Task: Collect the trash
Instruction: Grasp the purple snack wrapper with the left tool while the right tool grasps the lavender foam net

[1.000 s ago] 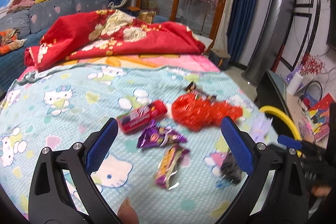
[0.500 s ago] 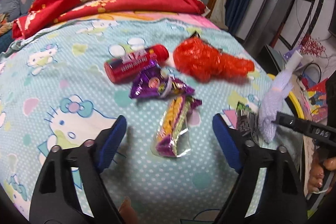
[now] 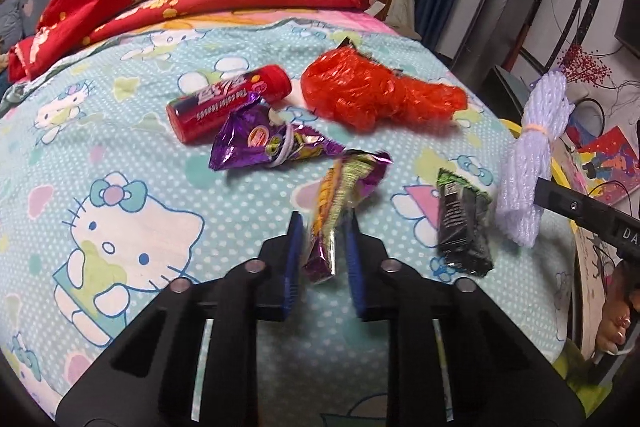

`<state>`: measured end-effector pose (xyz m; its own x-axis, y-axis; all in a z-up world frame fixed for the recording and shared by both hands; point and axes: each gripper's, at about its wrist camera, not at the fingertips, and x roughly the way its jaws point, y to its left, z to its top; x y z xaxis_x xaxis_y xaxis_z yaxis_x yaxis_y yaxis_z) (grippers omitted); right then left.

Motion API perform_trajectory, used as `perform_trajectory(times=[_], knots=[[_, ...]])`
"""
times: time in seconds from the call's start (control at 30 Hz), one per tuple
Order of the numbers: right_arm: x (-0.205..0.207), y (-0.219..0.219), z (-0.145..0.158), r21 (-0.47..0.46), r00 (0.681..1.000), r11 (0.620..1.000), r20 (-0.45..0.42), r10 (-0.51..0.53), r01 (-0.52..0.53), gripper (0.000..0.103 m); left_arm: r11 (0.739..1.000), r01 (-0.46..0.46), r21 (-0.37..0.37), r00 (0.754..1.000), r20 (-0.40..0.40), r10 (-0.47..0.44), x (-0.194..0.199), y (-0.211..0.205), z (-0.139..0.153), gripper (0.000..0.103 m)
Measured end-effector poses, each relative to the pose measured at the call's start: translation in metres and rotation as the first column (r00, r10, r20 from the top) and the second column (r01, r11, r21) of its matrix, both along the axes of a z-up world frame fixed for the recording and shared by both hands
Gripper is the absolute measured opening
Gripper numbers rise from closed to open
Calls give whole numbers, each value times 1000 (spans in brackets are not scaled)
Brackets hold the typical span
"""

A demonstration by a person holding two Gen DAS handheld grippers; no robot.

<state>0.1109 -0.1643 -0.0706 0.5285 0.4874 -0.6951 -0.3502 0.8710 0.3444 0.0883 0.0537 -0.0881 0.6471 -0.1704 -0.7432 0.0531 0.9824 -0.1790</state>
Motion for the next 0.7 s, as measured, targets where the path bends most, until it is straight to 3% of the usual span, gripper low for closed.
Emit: perform_trajectory(times=[0.7], knots=[[-13,-10,27,-13,993,1000,117,-1,2,16,998,38,-40,990,138,-33,-15,-19,49,11]])
